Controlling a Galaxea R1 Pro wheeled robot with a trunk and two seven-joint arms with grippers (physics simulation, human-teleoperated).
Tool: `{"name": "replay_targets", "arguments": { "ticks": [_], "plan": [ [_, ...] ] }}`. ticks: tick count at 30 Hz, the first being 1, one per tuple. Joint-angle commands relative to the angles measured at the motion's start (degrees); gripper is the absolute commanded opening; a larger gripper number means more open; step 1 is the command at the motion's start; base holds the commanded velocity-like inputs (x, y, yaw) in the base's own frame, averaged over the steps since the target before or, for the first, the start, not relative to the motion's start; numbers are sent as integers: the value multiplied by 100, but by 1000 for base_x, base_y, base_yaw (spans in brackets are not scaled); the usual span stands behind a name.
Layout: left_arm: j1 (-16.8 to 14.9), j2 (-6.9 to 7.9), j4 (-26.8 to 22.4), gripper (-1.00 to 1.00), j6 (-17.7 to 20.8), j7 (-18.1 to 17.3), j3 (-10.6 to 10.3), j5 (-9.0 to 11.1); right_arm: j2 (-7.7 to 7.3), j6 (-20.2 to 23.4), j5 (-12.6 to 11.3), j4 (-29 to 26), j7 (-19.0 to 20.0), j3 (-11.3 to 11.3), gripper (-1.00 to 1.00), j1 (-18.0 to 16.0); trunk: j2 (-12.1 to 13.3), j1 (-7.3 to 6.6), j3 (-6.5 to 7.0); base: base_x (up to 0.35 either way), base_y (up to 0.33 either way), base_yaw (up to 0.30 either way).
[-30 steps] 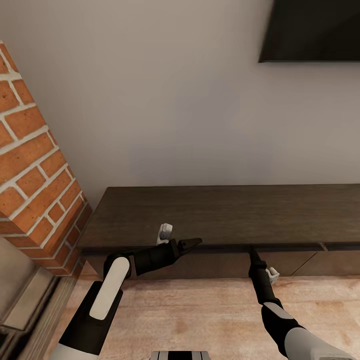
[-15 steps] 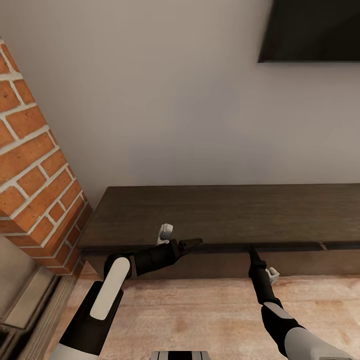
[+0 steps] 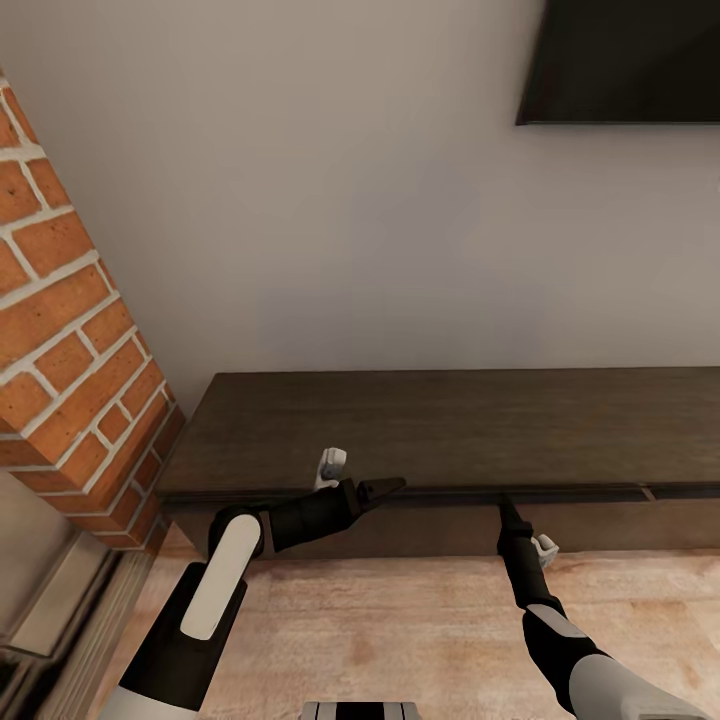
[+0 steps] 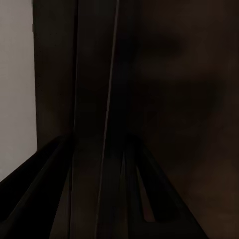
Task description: Place each of the two pumpkins and all three candles from the living room inside a cabinet in the living room (use any cabinet), then make sure every cabinet is closed, and position the cauldron so it is next to a table in the living room.
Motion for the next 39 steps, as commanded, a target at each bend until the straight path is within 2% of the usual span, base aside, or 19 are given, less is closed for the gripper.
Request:
{"name": "replay_targets", "arguments": {
  "ticks": [1,39],
  "plan": [
    [-3,-3,0,100,19,-39,6,-36,0,-25,7,4,25,28,-100,-1,-2,-2,-5,-116,0,0],
    [-3,-3,0,100,19,-39,6,-36,0,-34,7,4,25,28,-100,-1,-2,-2,-5,-41,0,0]
  ]
}}
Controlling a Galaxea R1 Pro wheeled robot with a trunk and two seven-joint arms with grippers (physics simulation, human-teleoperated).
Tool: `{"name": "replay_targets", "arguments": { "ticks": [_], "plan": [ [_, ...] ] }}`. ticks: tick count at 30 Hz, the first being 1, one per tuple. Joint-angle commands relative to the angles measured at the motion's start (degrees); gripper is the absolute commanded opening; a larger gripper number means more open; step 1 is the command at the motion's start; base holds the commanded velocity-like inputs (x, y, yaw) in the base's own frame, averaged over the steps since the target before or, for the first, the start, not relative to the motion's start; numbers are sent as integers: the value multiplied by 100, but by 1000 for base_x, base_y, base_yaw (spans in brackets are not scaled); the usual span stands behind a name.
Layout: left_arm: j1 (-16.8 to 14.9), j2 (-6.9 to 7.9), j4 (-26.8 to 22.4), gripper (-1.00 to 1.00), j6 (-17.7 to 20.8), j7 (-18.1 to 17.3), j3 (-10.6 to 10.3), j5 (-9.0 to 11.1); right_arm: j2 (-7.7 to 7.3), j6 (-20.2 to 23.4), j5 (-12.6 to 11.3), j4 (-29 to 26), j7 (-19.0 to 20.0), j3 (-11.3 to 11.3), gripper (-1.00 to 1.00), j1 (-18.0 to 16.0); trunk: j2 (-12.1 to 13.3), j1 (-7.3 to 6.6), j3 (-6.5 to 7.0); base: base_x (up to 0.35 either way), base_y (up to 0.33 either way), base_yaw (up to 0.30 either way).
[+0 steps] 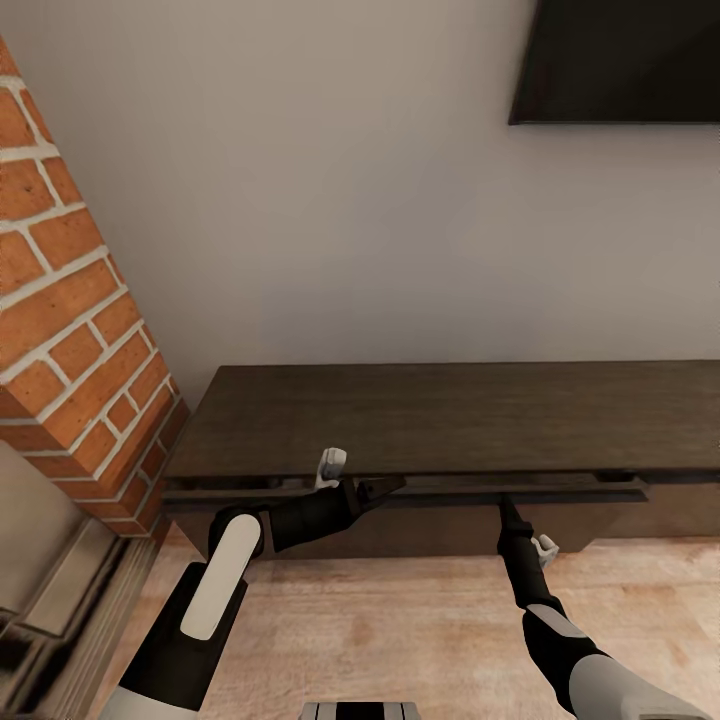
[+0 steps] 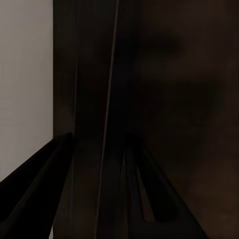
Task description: Place each of the two pumpkins and all three candles from the living room inside a cabinet in the living room (use any cabinet), then make sure every cabinet is closed, and position the cauldron so it is next to a table in the living room.
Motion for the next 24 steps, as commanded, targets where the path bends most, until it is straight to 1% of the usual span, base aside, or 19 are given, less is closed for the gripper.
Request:
{"name": "replay_targets", "arguments": {
  "ticks": [1,24],
  "plan": [
    [-3,-3,0,100,19,-39,6,-36,0,-27,10,4,25,34,-100,-1,-2,-2,-5,-78,0,0],
    [-3,-3,0,100,19,-39,6,-36,0,-27,10,4,25,38,-100,-1,-2,-2,-5,-85,0,0]
  ]
}}
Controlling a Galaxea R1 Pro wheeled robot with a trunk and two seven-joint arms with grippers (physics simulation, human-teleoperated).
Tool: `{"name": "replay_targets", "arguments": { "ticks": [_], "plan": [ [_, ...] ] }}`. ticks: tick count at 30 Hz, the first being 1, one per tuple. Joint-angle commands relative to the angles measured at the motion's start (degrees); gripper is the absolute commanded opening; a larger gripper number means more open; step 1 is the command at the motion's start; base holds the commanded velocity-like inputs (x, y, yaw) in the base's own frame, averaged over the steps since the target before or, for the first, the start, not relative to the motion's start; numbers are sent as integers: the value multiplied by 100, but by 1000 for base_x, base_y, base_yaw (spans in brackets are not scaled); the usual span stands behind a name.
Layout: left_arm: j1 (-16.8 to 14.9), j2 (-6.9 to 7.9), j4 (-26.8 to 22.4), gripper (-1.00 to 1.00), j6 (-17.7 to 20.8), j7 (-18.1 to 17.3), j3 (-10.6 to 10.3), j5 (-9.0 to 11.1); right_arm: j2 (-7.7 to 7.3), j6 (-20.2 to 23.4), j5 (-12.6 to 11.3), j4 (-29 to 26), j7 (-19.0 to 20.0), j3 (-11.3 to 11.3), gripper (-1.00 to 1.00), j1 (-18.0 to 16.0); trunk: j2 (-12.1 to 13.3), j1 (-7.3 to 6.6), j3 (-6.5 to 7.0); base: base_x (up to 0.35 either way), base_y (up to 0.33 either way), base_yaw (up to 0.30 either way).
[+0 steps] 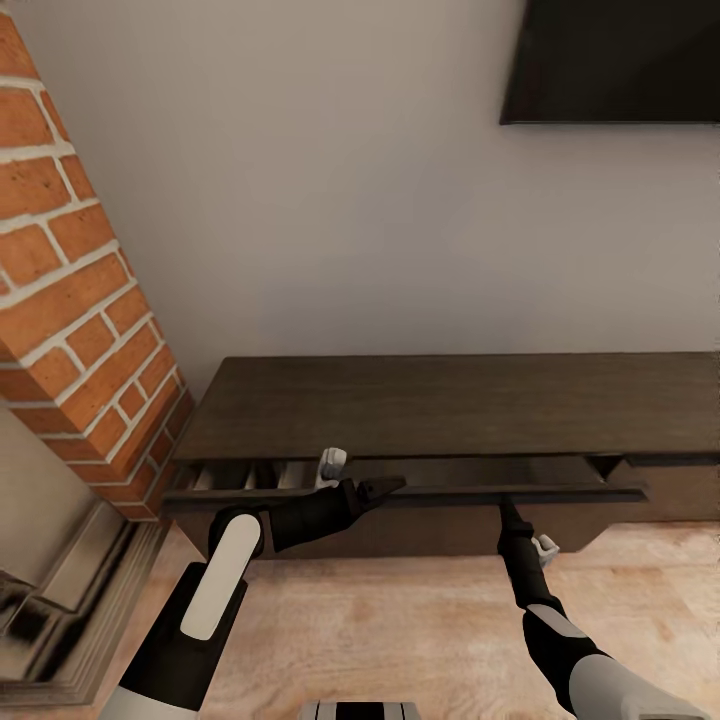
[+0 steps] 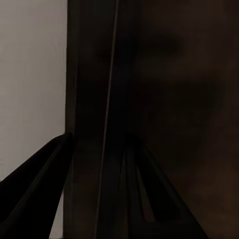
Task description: Place each of the two pumpkins and all three candles from the living room inside a cabinet in the living room (use any cabinet), then make sure every cabinet is closed, and position the cauldron so it is next to a table in the living room.
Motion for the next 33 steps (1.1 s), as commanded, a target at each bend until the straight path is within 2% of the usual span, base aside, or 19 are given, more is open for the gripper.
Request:
{"name": "replay_targets", "arguments": {
  "ticks": [1,21,33],
  "plan": [
    [-3,-3,0,100,19,-39,6,-36,0,-28,16,3,25,50,-100,-1,-2,-3,-5,-142,0,0],
    [-3,-3,0,100,19,-39,6,-36,0,-28,16,3,25,54,-100,-1,-2,-3,-5,-49,0,0],
    [-3,-3,0,100,19,-36,6,-52,0,-28,16,3,25,54,-100,-1,-2,-3,-5,-161,0,0]
  ]
}}
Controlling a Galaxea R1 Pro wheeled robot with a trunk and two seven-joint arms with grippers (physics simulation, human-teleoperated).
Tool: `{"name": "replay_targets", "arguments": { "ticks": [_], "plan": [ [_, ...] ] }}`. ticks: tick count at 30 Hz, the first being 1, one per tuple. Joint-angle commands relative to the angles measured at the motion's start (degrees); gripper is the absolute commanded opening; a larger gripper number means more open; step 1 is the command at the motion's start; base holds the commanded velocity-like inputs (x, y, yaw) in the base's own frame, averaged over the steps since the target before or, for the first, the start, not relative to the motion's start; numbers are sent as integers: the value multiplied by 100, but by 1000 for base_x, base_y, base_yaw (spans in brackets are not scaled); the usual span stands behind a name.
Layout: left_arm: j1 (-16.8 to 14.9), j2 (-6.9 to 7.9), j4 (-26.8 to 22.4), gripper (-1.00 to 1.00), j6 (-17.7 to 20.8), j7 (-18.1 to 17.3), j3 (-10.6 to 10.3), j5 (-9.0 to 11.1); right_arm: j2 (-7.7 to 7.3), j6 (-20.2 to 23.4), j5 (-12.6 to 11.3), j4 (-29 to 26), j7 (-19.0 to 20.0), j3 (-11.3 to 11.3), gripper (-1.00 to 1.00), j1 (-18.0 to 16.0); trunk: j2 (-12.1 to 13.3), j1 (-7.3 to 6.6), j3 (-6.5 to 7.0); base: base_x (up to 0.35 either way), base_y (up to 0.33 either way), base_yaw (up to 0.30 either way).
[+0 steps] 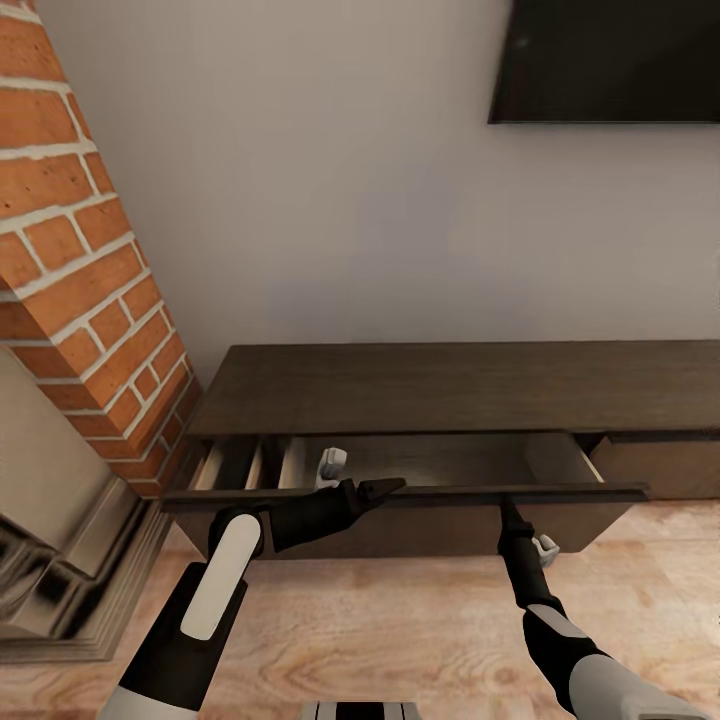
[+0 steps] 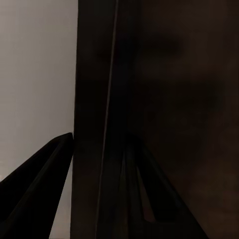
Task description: Place each of the two pumpkins and all three candles from the living room inside a cabinet in the living room (use any cabinet), then make sure every cabinet is closed, and position the cauldron so it is next to a table in the living room.
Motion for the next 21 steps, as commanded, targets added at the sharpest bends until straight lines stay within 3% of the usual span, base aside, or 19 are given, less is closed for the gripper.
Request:
{"name": "replay_targets", "arguments": {
  "ticks": [1,21],
  "plan": [
    [-3,-3,1,100,19,-40,6,-36,1,-30,23,2,25,71,-100,-1,-2,-2,-5,-84,0,0],
    [-3,-3,1,100,19,-34,6,-37,1,-30,23,2,25,71,-100,-1,-2,-2,-5,-68,0,0]
  ]
}}
